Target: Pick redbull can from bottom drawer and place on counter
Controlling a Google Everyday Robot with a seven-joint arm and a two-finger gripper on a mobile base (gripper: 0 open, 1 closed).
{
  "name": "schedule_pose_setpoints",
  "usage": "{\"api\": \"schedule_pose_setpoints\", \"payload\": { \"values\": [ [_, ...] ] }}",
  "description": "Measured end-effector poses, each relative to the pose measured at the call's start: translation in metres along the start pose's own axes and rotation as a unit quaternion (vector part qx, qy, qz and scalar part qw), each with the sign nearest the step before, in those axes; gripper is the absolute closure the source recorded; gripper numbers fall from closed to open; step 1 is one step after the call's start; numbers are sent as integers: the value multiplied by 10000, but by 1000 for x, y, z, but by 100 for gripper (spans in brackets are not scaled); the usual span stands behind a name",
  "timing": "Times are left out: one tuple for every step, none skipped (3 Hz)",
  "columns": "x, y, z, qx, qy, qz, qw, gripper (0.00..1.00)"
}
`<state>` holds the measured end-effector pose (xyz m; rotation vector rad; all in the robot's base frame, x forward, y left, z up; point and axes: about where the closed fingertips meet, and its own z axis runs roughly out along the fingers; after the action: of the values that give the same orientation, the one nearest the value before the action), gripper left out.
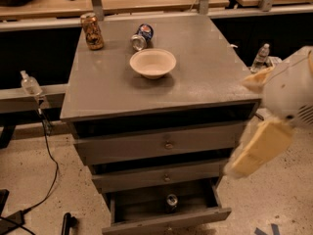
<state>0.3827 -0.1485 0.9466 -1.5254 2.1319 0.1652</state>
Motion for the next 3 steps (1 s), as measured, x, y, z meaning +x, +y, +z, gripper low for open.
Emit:
{"api": "schedule_pose_setpoints", "payload": {
  "values": [
    [-40, 65, 64, -250, -804, 94, 9964, 0],
    [-50, 73, 74, -333, -888, 176, 9953, 0],
    [-34, 62, 88, -537, -1087, 177, 9925, 0]
  ]
}}
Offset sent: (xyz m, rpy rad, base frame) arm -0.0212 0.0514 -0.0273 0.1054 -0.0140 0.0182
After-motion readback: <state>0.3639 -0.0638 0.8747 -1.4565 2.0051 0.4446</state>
